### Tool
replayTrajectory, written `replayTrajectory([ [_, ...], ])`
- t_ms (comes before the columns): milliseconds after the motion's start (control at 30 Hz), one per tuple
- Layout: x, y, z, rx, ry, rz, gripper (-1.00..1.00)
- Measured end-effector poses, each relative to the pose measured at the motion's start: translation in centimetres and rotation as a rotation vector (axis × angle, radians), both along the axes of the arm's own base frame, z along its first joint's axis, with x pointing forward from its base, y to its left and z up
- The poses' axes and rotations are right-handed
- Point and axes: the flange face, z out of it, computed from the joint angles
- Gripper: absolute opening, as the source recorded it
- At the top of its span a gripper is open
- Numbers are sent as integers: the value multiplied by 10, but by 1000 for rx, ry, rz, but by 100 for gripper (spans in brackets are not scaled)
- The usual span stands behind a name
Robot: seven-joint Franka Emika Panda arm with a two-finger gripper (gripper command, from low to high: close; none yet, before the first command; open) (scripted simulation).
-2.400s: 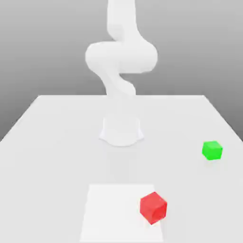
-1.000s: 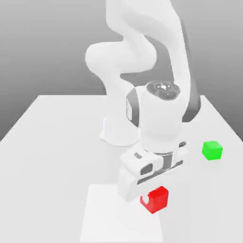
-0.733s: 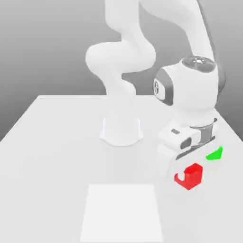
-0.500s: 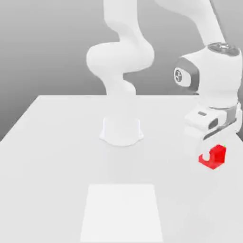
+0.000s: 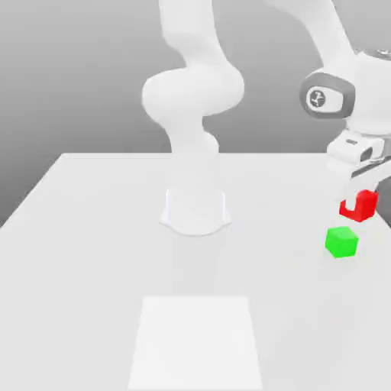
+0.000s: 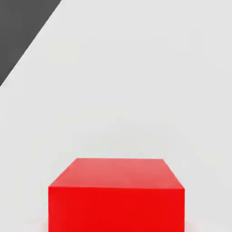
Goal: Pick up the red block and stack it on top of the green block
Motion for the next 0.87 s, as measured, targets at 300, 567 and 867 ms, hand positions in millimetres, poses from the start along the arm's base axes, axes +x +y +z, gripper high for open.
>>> replayTrajectory([
  [300, -19, 5, -21, -16, -24, 1, -100],
  [567, -18, 5, -44, -17, -27, -1, -100],
  [867, -21, 3, -72, -20, -12, -2, 100],
])
